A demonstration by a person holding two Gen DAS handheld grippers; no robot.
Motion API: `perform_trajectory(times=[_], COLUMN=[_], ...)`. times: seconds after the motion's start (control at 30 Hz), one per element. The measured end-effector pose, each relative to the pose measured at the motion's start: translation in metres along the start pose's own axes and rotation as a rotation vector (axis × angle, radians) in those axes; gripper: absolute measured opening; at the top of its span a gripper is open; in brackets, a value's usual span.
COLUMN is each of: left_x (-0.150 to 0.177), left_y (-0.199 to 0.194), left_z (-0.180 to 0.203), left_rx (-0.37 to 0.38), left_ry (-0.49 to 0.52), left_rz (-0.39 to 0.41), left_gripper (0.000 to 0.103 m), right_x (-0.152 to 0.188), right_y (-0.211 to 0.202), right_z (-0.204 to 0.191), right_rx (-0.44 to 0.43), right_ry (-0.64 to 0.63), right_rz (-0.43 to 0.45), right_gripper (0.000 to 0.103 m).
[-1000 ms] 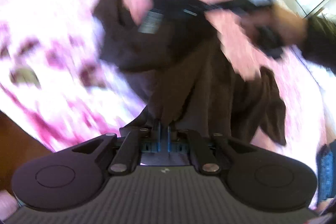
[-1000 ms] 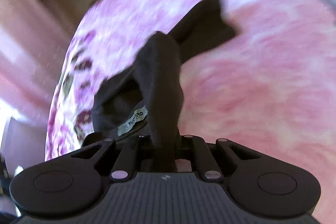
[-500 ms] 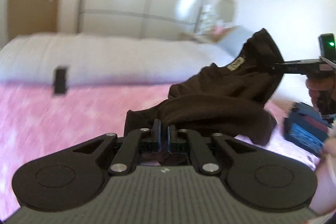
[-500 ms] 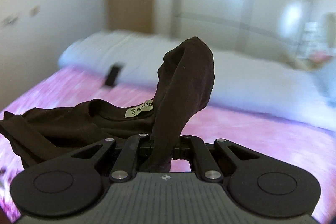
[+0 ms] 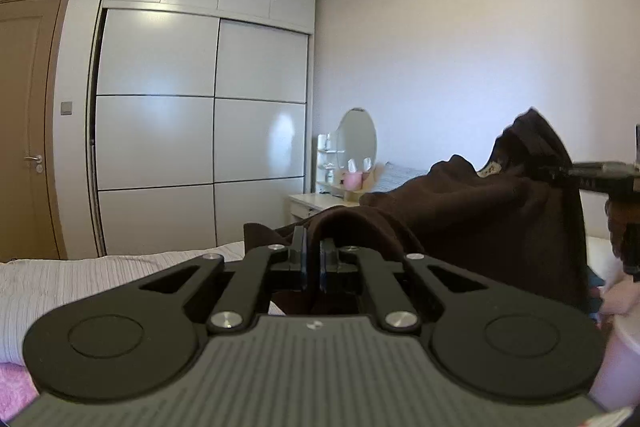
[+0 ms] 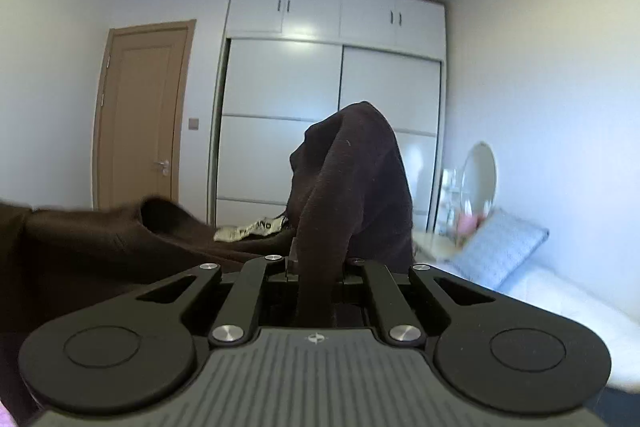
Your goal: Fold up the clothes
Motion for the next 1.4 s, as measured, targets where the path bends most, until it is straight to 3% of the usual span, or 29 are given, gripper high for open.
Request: perform_trajectory(times=[0.1, 0.17, 0.2, 0.23, 0.27, 0.3, 0.37, 0.43, 0.53, 0.6, 0.7, 0.8, 0.9, 1.03, 1.13, 1.27, 1.4], left_x=[0.047, 0.103, 0.138, 0.18, 0.225, 0.266, 0.33, 0.377, 0.424, 0.448, 0.47, 0.485, 0.511, 0.53, 0.503, 0.44, 0.426], left_y=[0.069, 0.126, 0.156, 0.182, 0.202, 0.218, 0.22, 0.204, 0.167, 0.144, 0.126, 0.117, 0.124, 0.127, 0.109, 0.034, -0.061], left_z=[-0.017, -0.035, -0.046, -0.058, -0.068, -0.075, -0.077, -0.073, -0.059, -0.049, -0.035, -0.026, -0.033, -0.037, -0.058, -0.151, -0.265], left_rx=[-0.053, -0.102, -0.132, -0.172, -0.212, -0.249, -0.304, -0.344, -0.363, -0.363, -0.334, -0.299, -0.248, -0.11, -0.043, -0.151, -0.361], left_ry=[-0.05, -0.089, -0.107, -0.126, -0.157, -0.192, -0.298, -0.384, -0.45, -0.463, -0.396, -0.321, -0.299, -0.331, -0.351, -0.349, -0.366], left_rz=[-0.102, -0.207, -0.273, -0.365, -0.464, -0.555, -0.668, -0.741, -0.843, -0.917, -1.004, -1.033, -1.068, -1.118, -1.064, -0.962, -0.99], left_gripper=[0.009, 0.018, 0.037, 0.053, 0.052, 0.048, 0.048, 0.054, 0.064, 0.065, 0.068, 0.073, 0.07, 0.001, 0.0, 0.0, 0.0], right_x=[0.043, 0.092, 0.125, 0.163, 0.201, 0.239, 0.309, 0.356, 0.405, 0.426, 0.446, 0.446, 0.445, 0.445, 0.444, 0.444, 0.443], right_y=[0.069, 0.125, 0.155, 0.186, 0.216, 0.247, 0.296, 0.308, 0.288, 0.262, 0.233, 0.222, 0.212, 0.198, 0.187, 0.185, 0.184], right_z=[0.006, 0.004, 0.002, 0.003, 0.005, 0.006, 0.01, 0.018, 0.031, 0.032, 0.021, -0.011, -0.042, -0.085, -0.116, -0.167, -0.218], right_rx=[-0.032, -0.066, -0.078, -0.084, -0.09, -0.096, -0.104, -0.106, -0.121, -0.105, -0.092, -0.111, -0.13, -0.156, -0.175, -0.206, -0.237], right_ry=[0.011, 0.016, 0.026, 0.036, 0.045, 0.055, 0.077, 0.104, 0.128, 0.167, 0.223, 0.22, 0.216, 0.212, 0.208, 0.195, 0.179], right_rz=[-0.081, -0.158, -0.206, -0.267, -0.327, -0.388, -0.506, -0.599, -0.688, -0.775, -0.881, -0.9, -0.919, -0.945, -0.964, -0.983, -1.001], right_gripper=[0.006, 0.007, 0.01, 0.022, 0.051, 0.061, 0.056, 0.056, 0.057, 0.057, 0.058, 0.059, 0.06, 0.06, 0.06, 0.06, 0.063])
Point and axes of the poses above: each gripper's, at about its wrist camera, not at the fingertips, and y roughly the way its jaws point, z to its right, x to its underside, the point moved 8 cm from there along y, roughly the way its jaws point, and after that the axes turned 4 degrees about y, right-handed, at the moved point
